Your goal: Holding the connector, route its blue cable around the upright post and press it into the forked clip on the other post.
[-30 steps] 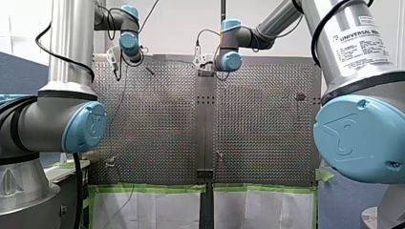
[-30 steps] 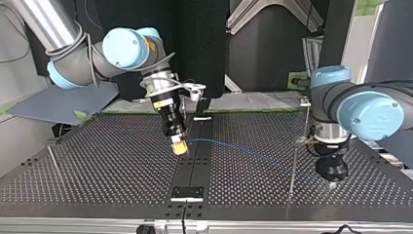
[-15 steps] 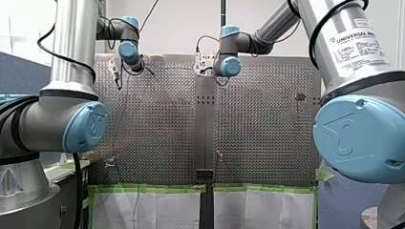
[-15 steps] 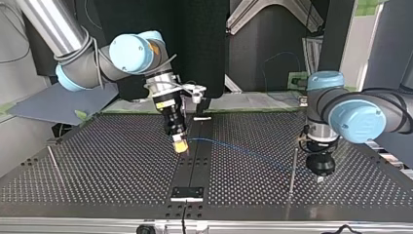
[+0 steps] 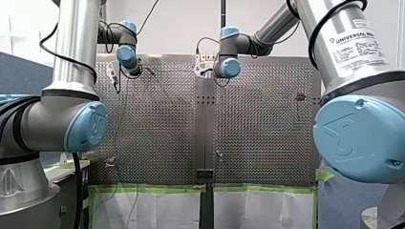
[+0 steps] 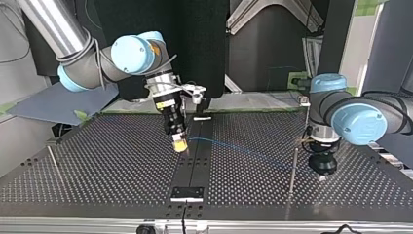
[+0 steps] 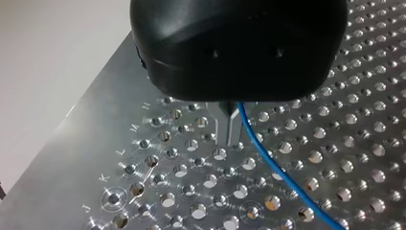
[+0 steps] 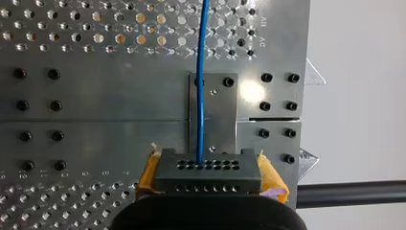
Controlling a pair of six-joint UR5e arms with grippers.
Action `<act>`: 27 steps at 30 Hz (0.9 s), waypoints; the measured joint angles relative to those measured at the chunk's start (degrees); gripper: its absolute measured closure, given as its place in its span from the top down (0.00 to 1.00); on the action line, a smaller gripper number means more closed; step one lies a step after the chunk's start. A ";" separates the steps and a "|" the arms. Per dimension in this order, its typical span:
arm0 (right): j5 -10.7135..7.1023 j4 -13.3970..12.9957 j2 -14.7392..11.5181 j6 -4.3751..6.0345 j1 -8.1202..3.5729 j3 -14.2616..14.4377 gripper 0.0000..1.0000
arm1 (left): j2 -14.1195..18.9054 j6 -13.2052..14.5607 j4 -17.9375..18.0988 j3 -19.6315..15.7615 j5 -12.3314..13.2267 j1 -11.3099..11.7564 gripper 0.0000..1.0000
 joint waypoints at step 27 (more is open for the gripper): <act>1.46 0.60 5.82 -0.63 -1.24 0.02 0.00 | -2.47 -3.48 3.07 -1.75 3.28 -0.85 0.00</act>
